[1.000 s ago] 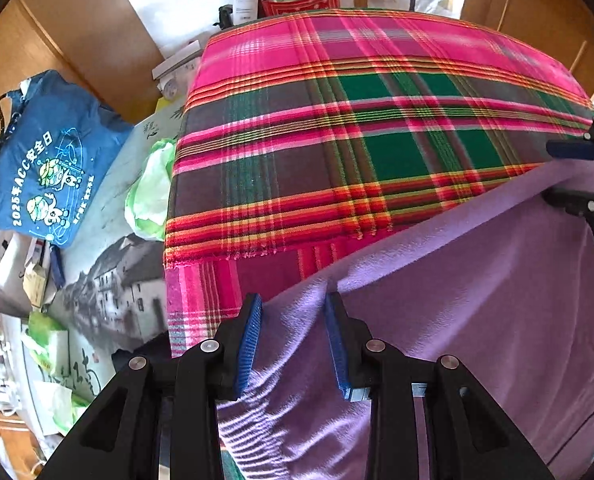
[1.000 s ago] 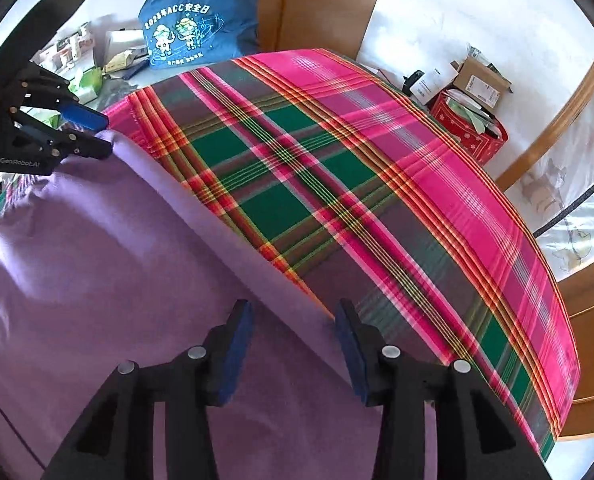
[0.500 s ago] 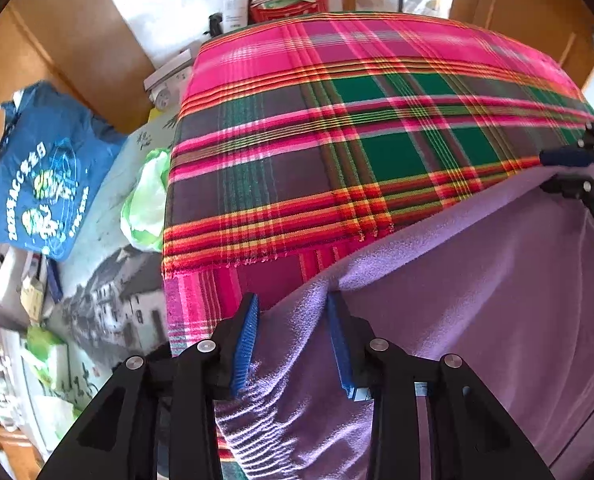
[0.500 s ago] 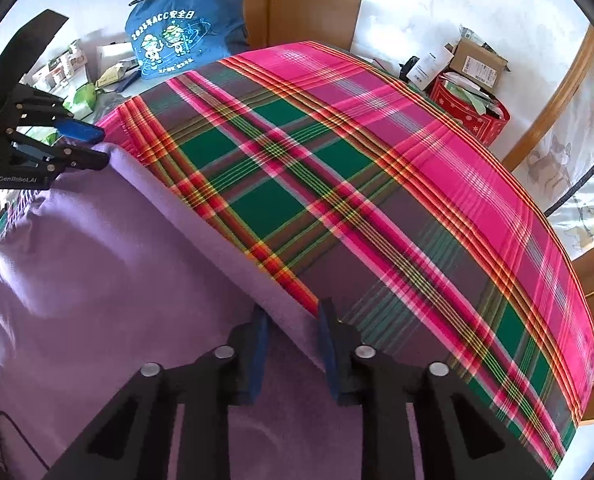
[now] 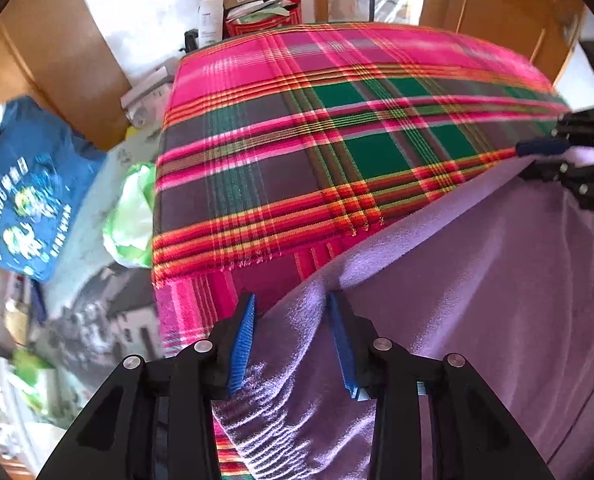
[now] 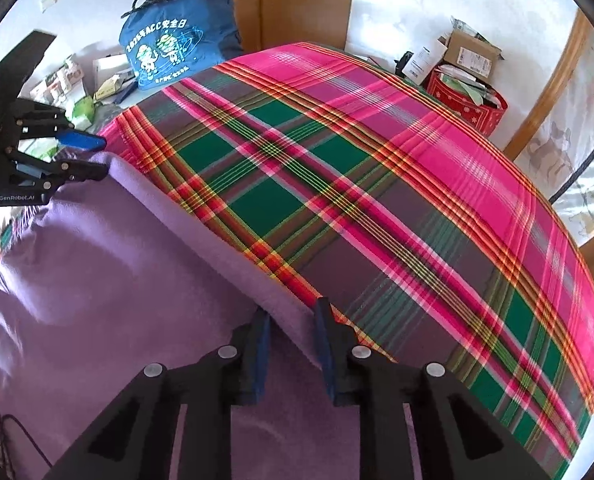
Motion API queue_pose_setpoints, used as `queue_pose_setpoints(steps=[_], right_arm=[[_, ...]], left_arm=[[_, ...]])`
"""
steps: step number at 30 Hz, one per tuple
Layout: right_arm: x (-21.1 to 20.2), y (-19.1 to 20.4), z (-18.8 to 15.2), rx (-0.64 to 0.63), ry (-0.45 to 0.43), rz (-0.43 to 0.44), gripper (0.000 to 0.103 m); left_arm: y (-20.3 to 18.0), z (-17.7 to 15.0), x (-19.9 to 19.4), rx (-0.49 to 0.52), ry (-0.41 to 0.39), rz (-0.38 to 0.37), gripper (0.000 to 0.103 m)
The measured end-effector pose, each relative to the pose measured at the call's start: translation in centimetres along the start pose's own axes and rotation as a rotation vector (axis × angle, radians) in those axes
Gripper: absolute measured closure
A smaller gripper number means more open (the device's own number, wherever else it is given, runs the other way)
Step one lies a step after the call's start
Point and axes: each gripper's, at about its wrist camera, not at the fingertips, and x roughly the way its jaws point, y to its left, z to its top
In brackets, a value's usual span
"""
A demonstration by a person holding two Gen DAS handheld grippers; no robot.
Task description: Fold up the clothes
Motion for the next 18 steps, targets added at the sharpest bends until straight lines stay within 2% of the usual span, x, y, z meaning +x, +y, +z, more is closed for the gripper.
queue_pose_setpoints(steps=[2, 5, 12, 14, 16, 18], right_arm=[[0.0, 0.0, 0.0, 0.002, -0.003, 0.002, 0.081], [0.0, -0.1, 0.0, 0.006, -0.006, 0.005, 0.081], [-0.1, -0.1, -0.2, 0.022, -0.009, 0.005, 0.081], [-0.2, 0.1, -0.4, 0.023, -0.007, 0.003, 0.084], [-0.4, 0.2, -0.6, 0.027, -0.008, -0.006, 0.089], [-0.7, 0.3, -0.8, 0.032, -0.016, -0.018, 0.093]], left_arm=[[0.5, -0.1, 0.1, -0.019, 0.004, -0.039, 0.064], [0.5, -0.2, 0.1, 0.011, 0.003, -0.054, 0.063], [0.2, 0.2, 0.1, 0.004, 0.017, -0.046, 0.065], [-0.2, 0.1, 0.0, 0.008, 0.009, -0.046, 0.08], [-1.0, -0.2, -0.3, 0.039, -0.006, -0.011, 0.091], [-1.7, -0.3, -0.4, 0.062, -0.016, 0.03, 0.095]])
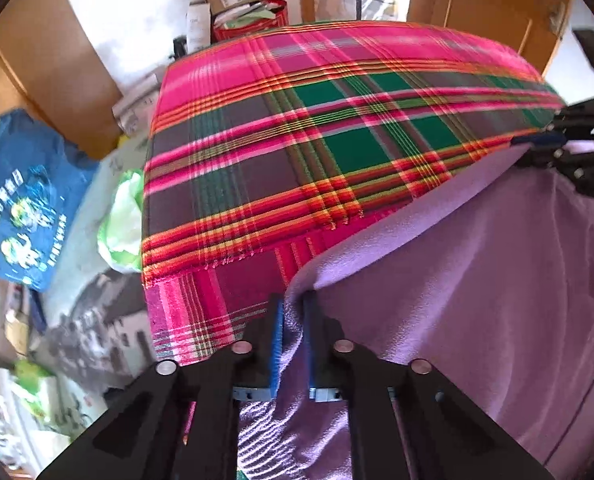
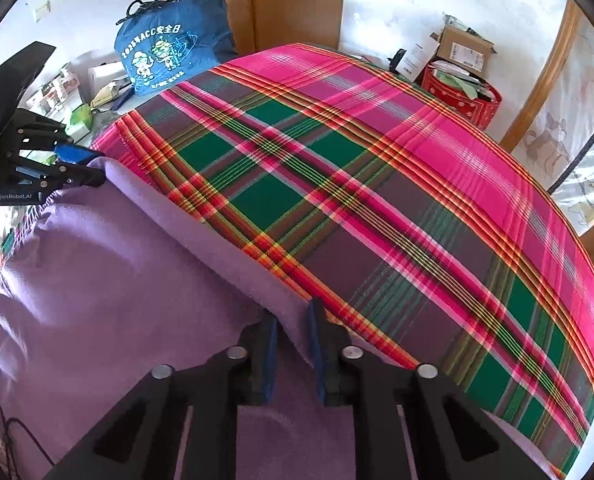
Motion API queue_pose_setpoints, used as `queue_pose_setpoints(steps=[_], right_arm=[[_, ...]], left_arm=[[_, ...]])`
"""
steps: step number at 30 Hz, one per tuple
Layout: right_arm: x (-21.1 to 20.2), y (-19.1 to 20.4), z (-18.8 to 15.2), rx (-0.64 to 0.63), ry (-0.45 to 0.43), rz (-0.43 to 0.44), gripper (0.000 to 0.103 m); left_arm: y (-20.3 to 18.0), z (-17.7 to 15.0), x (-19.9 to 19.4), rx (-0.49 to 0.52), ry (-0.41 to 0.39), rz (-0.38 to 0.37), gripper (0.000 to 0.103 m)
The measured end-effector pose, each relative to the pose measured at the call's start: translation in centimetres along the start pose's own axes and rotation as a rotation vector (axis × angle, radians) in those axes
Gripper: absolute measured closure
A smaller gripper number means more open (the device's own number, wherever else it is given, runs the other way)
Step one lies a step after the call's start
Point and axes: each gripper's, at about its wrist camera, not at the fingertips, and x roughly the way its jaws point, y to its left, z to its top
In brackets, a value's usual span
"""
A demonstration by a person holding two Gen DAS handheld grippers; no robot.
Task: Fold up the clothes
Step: 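Pull the purple fabric edge with the left gripper while the right gripper holds it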
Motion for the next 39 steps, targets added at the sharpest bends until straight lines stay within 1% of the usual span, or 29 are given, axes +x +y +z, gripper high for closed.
queue_pose_setpoints(steps=[1, 3, 7, 11, 16, 21, 23, 26, 28, 30, 33, 34, 35, 36, 38, 39], right_arm=[[-0.3, 0.2, -0.2, -0.002, -0.007, -0.003, 0.093], [-0.9, 0.6, -0.4, -0.007, -0.019, -0.013, 0.095], [-2.4, 1.3, -0.8, -0.015, -0.05, -0.036, 0.097], [-3.8, 1.9, -1.1, -0.006, -0.071, -0.041, 0.098], [-5.7, 3.2, -1.9, -0.001, -0.097, -0.055, 0.099], [-8.1, 4.6, -2.9, -0.003, -0.123, -0.06, 0.1], [-8.9, 5.3, -3.3, -0.011, -0.128, -0.066, 0.1], [-10.0, 6.4, -4.0, -0.019, -0.132, -0.077, 0.1], [-10.5, 7.0, -4.5, -0.035, -0.135, -0.09, 0.1], [-10.5, 7.5, -4.8, -0.048, -0.128, -0.108, 0.1], [-10.0, 7.7, -5.3, -0.041, -0.109, -0.104, 0.1], [-9.8, 7.7, -5.4, -0.039, -0.106, -0.101, 0.1], [-9.7, 7.7, -5.6, -0.038, -0.104, -0.097, 0.1], [-9.6, 7.7, -5.7, -0.037, -0.102, -0.094, 0.1], [-9.5, 7.7, -5.9, -0.035, -0.099, -0.088, 0.1], [-9.5, 7.6, -5.9, -0.033, -0.098, -0.086, 0.1]], left_arm=[[-0.4, -0.1, -0.1, 0.012, -0.004, 0.021, 0.096], [-0.6, -0.1, -0.5, 0.006, -0.02, 0.038, 0.097], [-0.3, -0.4, -1.8, -0.02, -0.059, 0.045, 0.098], [-0.1, -1.1, -3.4, -0.039, -0.084, 0.044, 0.098], [-0.2, -1.9, -4.5, -0.049, -0.094, 0.071, 0.098], [0.2, -2.9, -6.3, -0.086, -0.121, 0.065, 0.098], [0.0, -3.4, -7.0, -0.081, -0.13, 0.068, 0.098], [-0.5, -3.9, -7.6, -0.078, -0.136, 0.054, 0.098], [-0.5, -4.0, -7.6, -0.095, -0.13, 0.008, 0.097], [-0.3, -4.0, -7.1, -0.133, -0.092, -0.016, 0.096], [0.7, -3.5, -6.2, -0.229, -0.037, -0.086, 0.094], [1.1, -3.4, -6.2, -0.263, -0.03, -0.101, 0.091], [1.4, -3.2, -6.2, -0.296, -0.025, -0.126, 0.083], [1.8, -3.0, -6.2, -0.326, -0.017, -0.159, 0.08], [3.0, -2.7, -6.0, -0.414, 0.011, -0.225, 0.067], [3.6, -2.5, -5.9, -0.459, 0.026, -0.259, 0.065]])
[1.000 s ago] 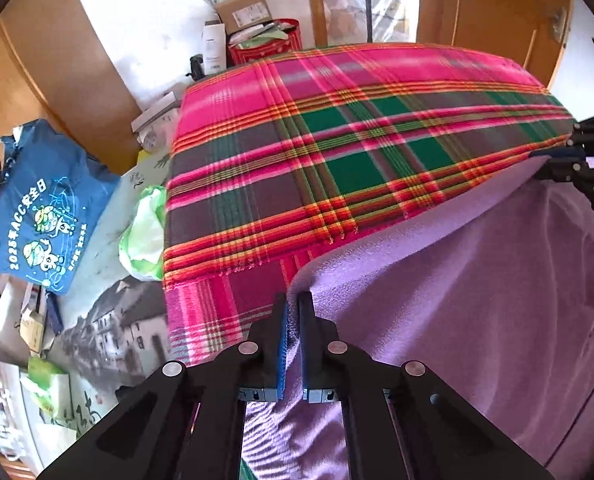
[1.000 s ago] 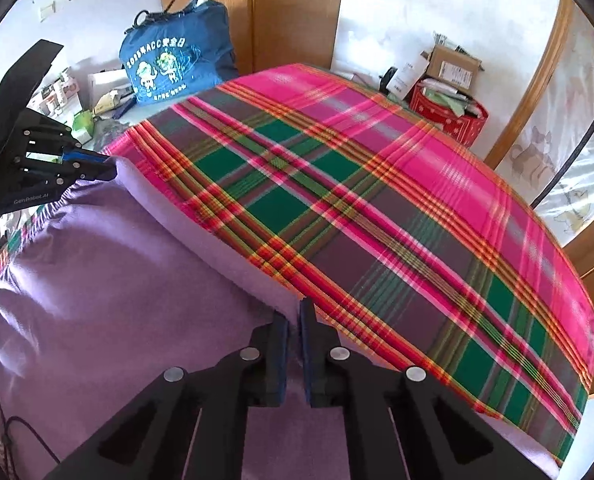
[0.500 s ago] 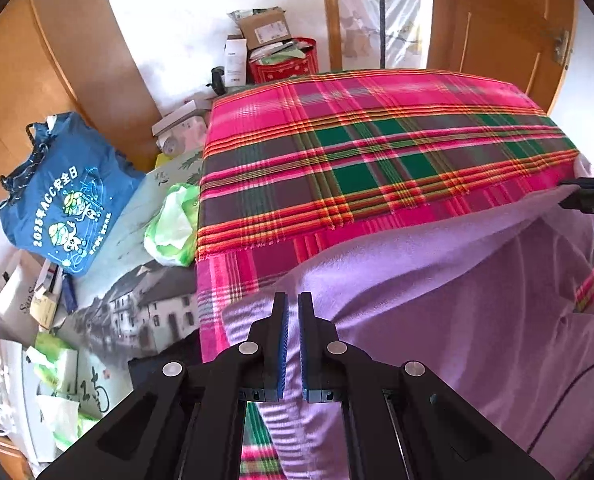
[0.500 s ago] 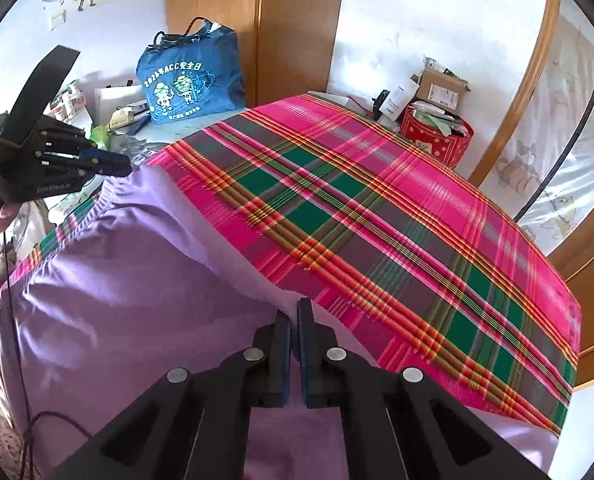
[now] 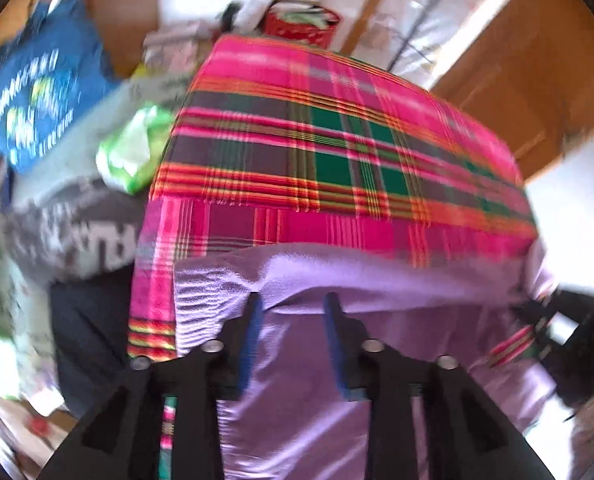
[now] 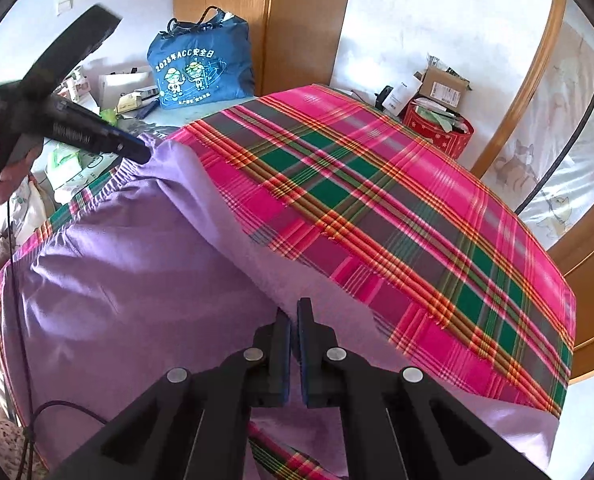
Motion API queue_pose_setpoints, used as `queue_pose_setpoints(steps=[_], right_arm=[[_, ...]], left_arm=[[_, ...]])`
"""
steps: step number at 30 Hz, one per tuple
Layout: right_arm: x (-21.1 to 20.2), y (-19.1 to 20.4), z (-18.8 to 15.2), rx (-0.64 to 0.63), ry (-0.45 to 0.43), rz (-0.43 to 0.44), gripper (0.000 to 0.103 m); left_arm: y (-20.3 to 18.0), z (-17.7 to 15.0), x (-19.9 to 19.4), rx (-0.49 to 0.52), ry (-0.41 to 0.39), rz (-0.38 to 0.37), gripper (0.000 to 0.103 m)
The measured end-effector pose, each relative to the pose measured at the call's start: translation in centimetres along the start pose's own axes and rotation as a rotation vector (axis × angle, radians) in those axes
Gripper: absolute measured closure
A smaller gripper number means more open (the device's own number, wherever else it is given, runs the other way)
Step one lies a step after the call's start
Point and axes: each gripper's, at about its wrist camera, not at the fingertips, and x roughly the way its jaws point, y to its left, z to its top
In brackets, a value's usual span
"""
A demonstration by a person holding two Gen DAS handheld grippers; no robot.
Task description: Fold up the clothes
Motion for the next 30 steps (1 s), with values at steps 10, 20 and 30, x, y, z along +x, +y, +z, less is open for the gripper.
queue_pose_setpoints(steps=[10, 20, 30], right_arm=[[0.3, -0.1, -0.5, -0.001, 0.006, 0.028, 0.1], [0.5, -0.2, -1.0, 0.0, 0.006, 0.045, 0.099], [0.4, 0.0, -1.7, -0.008, 0.008, 0.051, 0.099]], left_arm=[[4.4, 1.5, 2.7, -0.48, 0.135, -0.16, 0.064], [5.1, 1.5, 3.9, -0.604, 0.171, -0.179, 0.064], [7.1, 0.6, 5.6, -0.84, 0.203, -0.229, 0.064]])
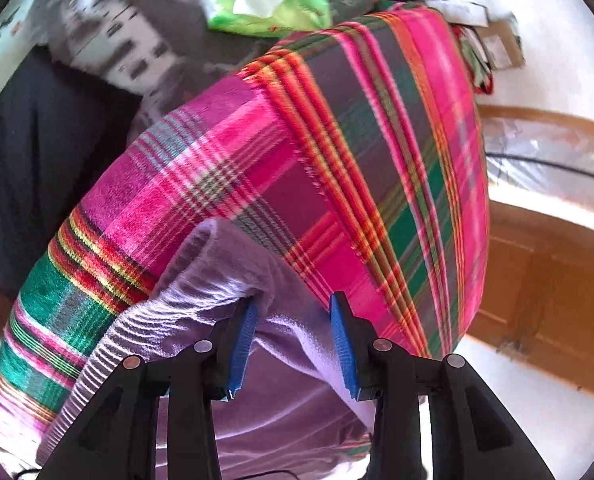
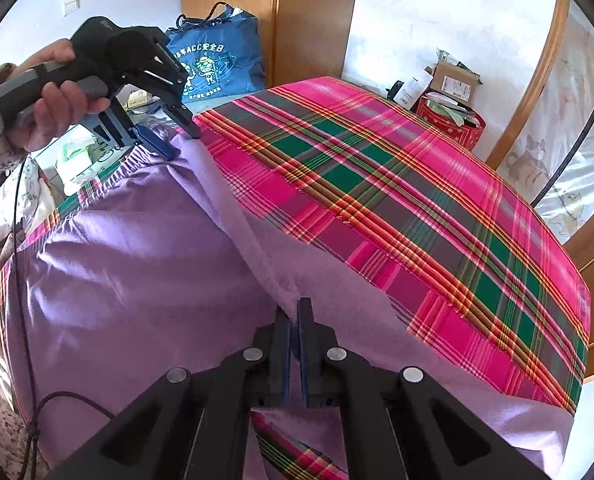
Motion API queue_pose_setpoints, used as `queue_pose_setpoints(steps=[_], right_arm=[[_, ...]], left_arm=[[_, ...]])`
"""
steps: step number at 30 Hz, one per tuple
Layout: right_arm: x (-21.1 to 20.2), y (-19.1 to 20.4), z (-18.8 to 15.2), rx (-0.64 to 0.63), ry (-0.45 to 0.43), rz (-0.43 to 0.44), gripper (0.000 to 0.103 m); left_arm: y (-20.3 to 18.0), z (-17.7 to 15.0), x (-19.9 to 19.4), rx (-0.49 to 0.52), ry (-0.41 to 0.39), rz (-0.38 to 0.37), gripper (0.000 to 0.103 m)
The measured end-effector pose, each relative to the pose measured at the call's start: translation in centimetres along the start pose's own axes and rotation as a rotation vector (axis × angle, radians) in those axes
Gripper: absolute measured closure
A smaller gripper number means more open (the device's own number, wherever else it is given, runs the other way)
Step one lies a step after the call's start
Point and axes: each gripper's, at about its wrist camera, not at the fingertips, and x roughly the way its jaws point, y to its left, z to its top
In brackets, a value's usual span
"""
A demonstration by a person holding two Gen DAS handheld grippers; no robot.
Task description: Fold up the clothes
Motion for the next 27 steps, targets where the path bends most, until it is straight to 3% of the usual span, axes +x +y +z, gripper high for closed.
queue_pose_setpoints(steps=[4, 8, 12, 17, 27], right_arm=[[0.1, 0.0, -0.2, 0.001, 0.002, 0.007, 0.099], [-0.1, 0.0, -0.4, 0.001, 0.0, 0.011, 0.099], [0.0, 0.1, -0.6, 0.011, 0.002, 0.012, 0.099], [-0.4, 0.3, -0.7, 0.012, -0.001, 0.003, 0.099], [-2.1, 0.8, -0.7, 0.022, -0.037, -0.036, 0.099]], left_arm=[[0.8, 0.2, -0.2, -0.05, -0.028, -0.024, 0.068], [1.1, -0.2, -0.7, -0.034, -0.043, -0.023, 0.086], [1.6, -0.6, -1.3, -0.02, -0.055, -0.034, 0.091], [2.0, -1.1, -2.0, 0.0, -0.07, -0.063, 0.096], [2.7, -2.9, -4.7, 0.035, -0.102, -0.126, 0.096]])
